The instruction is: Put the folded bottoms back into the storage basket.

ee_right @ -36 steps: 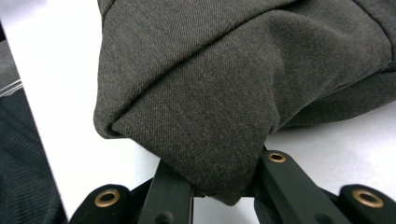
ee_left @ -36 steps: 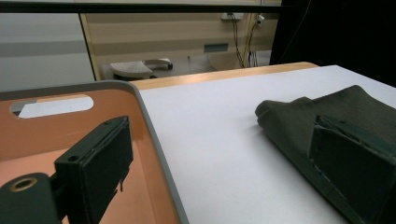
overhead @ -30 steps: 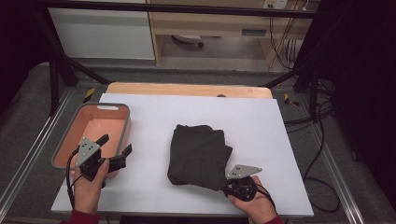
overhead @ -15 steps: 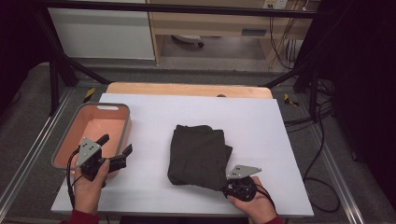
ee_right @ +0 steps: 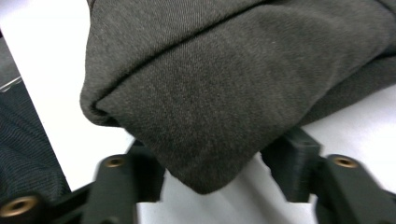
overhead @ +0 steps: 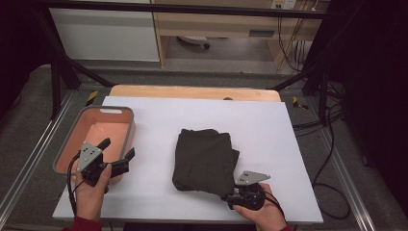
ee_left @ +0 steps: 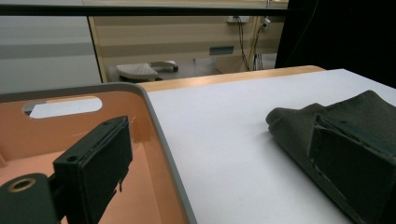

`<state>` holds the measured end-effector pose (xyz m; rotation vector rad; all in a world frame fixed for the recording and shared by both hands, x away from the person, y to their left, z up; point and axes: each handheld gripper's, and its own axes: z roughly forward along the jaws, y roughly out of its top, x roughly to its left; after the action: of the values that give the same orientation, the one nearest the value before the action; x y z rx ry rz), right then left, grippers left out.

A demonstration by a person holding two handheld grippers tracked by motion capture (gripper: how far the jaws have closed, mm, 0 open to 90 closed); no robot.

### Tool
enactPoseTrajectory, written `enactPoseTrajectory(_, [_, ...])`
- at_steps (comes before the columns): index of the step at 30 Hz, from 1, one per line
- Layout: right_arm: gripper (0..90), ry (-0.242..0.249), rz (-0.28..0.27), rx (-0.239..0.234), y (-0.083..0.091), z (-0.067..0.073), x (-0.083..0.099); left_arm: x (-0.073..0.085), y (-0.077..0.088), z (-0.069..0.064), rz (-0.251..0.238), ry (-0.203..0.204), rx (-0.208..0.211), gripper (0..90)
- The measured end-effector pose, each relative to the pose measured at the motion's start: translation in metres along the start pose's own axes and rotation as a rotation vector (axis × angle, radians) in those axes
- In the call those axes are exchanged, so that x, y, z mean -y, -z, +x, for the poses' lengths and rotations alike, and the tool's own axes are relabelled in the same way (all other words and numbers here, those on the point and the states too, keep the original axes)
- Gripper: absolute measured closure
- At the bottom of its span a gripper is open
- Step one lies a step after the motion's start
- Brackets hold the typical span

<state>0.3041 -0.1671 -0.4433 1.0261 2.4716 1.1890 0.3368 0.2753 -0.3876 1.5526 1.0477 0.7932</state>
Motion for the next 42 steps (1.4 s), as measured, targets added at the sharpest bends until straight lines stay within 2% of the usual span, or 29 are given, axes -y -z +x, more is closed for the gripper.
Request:
enactPoseTrajectory(4, [29.9, -0.022, -0.013, 0.013, 0.007, 0.002, 0.003, 0.000, 0.000, 0.000, 0.000, 0.000, -0.002, 6.6])
enactPoseTrajectory(10, [26.7, -0.031, -0.020, 0.005, 0.015, 0.007, 0.006, 0.000, -0.001, -0.001, 0.005, -0.001, 0.003, 6.5])
enactPoseTrajectory(17, [28.3, -0.028, -0.065, -0.004, 0.025, 0.014, 0.006, 0.001, -0.001, -0.001, 0.005, -0.001, 0.002, 6.6])
enactPoseTrajectory(22, [31.8, -0.043, -0.128, -0.002, 0.030, 0.013, 0.003, 0.001, -0.001, -0.002, 0.006, -0.005, 0.002, 6.6])
enactPoseTrajectory(24, [36.9, -0.035, -0.143, -0.002, 0.032, 0.013, 0.001, 0.001, -0.001, -0.002, 0.006, -0.005, 0.001, 6.6])
enactPoseTrajectory(27, [51.1, -0.008, -0.173, -0.008, 0.033, 0.015, -0.001, 0.001, -0.001, -0.002, 0.007, -0.007, 0.002, 6.6])
enactPoseTrajectory(30, [65.3, 0.016, -0.165, -0.008, 0.031, 0.014, -0.004, 0.001, -0.001, -0.002, 0.007, -0.008, 0.002, 6.6])
enactPoseTrajectory(33, [75.0, 0.038, -0.149, -0.007, 0.027, 0.013, -0.007, 0.001, -0.002, -0.003, 0.008, -0.009, 0.003, 6.7])
enactPoseTrajectory(35, [77.4, 0.055, -0.132, -0.001, 0.024, 0.012, -0.009, 0.001, -0.002, -0.003, 0.009, -0.010, 0.003, 6.7])
enactPoseTrajectory(42, [79.5, 0.051, -0.082, 0.031, 0.011, -0.001, -0.014, 0.001, -0.003, -0.004, 0.017, -0.017, 0.006, 6.7])
